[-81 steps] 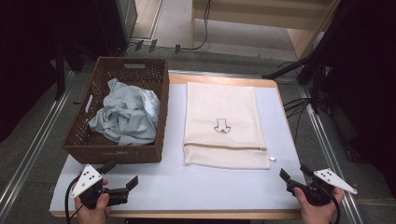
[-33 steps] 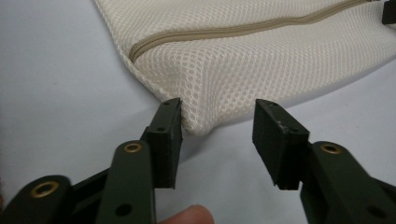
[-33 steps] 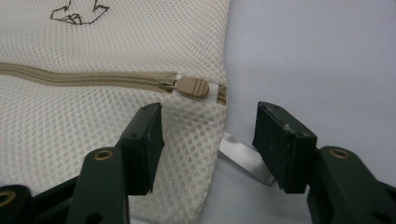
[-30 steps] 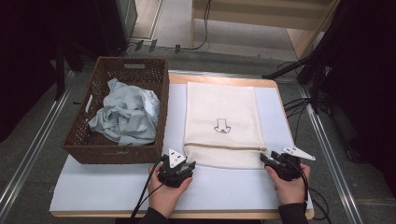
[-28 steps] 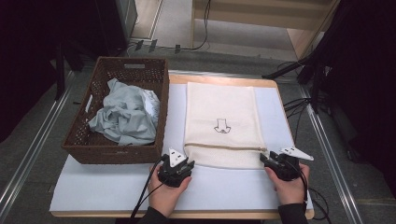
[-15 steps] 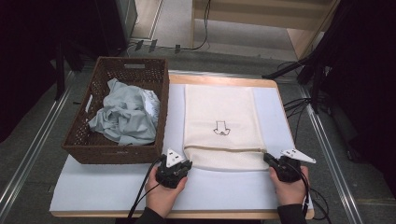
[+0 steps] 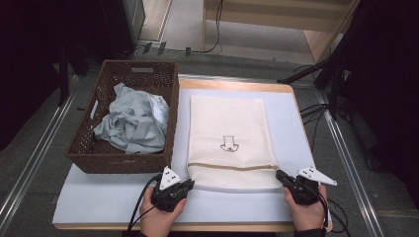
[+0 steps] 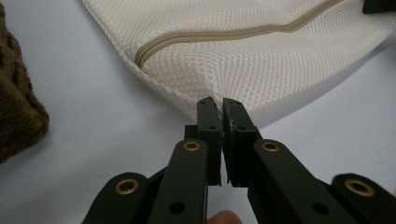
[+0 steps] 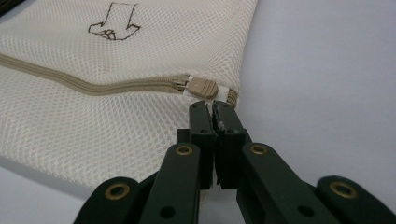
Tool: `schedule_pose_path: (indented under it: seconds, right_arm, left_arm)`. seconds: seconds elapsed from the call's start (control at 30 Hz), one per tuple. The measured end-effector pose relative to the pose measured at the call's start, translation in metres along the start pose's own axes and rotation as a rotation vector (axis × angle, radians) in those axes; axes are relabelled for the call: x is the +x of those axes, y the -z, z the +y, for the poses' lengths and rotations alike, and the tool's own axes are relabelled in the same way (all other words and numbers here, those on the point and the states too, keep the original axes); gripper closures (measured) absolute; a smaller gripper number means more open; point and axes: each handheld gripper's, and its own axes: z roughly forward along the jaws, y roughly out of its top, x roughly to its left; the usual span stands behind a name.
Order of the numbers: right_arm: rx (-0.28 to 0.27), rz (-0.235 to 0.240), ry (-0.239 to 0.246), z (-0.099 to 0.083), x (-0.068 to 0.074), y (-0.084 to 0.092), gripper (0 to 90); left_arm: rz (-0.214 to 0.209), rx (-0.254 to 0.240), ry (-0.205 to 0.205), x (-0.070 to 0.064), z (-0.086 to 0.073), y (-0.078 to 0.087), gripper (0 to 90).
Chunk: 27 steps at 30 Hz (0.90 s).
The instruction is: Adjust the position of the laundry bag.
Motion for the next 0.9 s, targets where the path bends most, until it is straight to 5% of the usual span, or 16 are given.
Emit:
schedule_pose_path:
  seconds: [0.73, 0.8, 0.9]
  right_arm:
    - [0.022, 0.06, 0.023, -0.018, 0.025, 0.008, 88.4]
    - [0.017, 0.057, 0.022, -0.018, 0.025, 0.009, 85.7]
    - [0.005, 0.056, 0.009, -0.018, 0.023, 0.011, 62.9]
  left_arm:
    - [-0.012, 0.009, 0.025, 0.008, -0.027, 0.033, 87.0]
    - [-0.02, -0.008, 0.028, 0.008, -0.027, 0.034, 78.3]
    - [-0.025, -0.06, 0.029, 0.009, -0.026, 0.039, 65.1]
